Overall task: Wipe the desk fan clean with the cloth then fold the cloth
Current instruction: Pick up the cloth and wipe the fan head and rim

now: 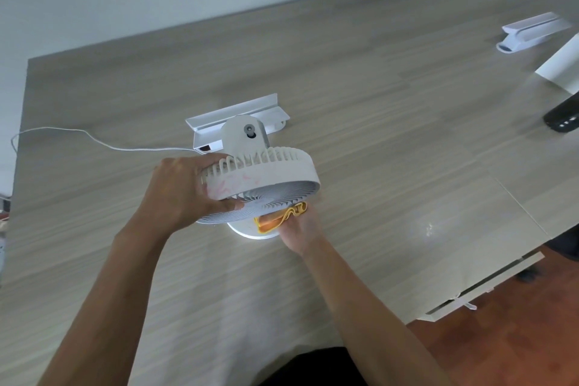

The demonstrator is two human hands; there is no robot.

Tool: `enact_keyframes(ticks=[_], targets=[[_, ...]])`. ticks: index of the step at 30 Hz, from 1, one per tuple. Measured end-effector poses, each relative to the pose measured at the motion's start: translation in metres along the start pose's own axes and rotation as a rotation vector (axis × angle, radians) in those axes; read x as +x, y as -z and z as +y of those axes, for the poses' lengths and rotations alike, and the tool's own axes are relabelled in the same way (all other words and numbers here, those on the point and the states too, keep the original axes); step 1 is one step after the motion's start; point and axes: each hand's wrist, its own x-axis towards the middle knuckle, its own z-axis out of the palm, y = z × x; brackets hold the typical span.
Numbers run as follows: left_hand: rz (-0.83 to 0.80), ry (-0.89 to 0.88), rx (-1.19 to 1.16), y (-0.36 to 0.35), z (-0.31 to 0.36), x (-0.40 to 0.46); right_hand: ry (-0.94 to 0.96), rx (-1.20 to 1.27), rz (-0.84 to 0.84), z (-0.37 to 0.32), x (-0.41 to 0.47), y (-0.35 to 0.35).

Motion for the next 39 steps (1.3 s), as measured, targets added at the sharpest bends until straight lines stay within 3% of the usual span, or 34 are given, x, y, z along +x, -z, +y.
enact_keyframes(ticks=[9,15,20,23,26,30,32,34,39], targets=[[0.005,0.021,0.003,0.001,0.004,0.002,0.173,-0.191,0.110,-0.053,-0.021,0.004],[0.019,0.010,0.026,0.000,0.004,0.000,0.549,-0.720,0.212,-0.061,-0.062,-0.030],[0.020,0.008,0.047,-0.001,0.005,-0.001,1.029,-1.135,0.019,-0.045,-0.081,-0.057],[0.016,-0.009,0.058,-0.001,0.006,-0.001,1.226,-1.178,-0.133,-0.047,-0.077,-0.051],[0.001,-0.024,0.058,-0.001,0.010,0.001,1.089,-1.004,-0.068,-0.051,-0.072,-0.039],[-0.003,-0.011,0.019,0.002,0.012,0.002,0.500,-0.622,0.303,-0.052,-0.040,-0.015],[0.000,-0.013,0.001,0.003,0.014,0.002,0.300,-0.339,0.240,-0.046,-0.026,-0.006],[-0.009,-0.004,0.005,0.003,0.015,0.003,0.219,-0.156,0.160,-0.038,-0.016,-0.001],[-0.015,-0.007,0.011,0.003,0.014,0.006,0.090,-0.039,0.056,-0.016,-0.011,0.009]])
